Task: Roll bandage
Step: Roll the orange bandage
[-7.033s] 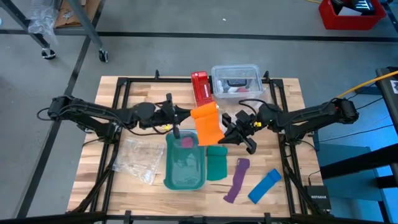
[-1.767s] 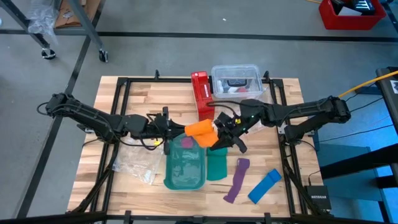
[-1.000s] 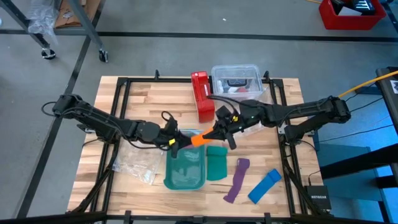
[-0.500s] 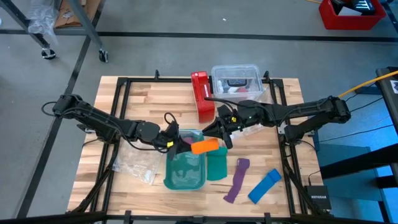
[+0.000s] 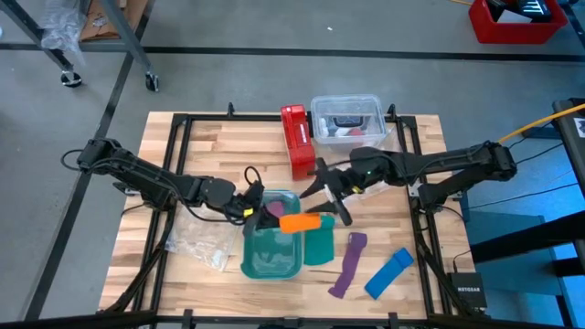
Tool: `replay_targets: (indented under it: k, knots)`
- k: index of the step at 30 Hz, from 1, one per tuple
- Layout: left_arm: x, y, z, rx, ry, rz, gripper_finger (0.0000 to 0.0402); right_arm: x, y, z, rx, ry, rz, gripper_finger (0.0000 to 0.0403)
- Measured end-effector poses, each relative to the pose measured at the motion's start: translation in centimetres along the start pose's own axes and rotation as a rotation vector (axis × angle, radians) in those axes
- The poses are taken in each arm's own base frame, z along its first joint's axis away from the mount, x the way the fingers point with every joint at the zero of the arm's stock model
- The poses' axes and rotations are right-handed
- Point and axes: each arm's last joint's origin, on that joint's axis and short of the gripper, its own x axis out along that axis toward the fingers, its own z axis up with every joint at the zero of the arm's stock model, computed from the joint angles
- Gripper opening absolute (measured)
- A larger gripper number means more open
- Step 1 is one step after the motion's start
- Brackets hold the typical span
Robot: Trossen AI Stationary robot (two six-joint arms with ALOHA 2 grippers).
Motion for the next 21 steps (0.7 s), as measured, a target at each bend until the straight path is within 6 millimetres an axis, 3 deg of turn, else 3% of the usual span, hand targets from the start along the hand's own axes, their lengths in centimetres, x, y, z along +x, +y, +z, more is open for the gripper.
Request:
replay_targets:
  k: [6,15,21]
  knots:
    - [0.0,-0.1,0.0,-0.006,0.013,-0.016,0.0,-1.4,0.4,0.0,-0.184,0.062,-0.032,0.0197]
    - [-0.1,-0.5,0.3,0.008,-0.015,-0.062,0.0,-2.6,0.8,-1.4,-0.124,0.227,-0.01,0.0194]
    - [-0.1,0.2,1.1,0.028,-0.1,0.021,0.0,-3.0,0.9,-2.8,-0.092,0.388,-0.027,0.0193]
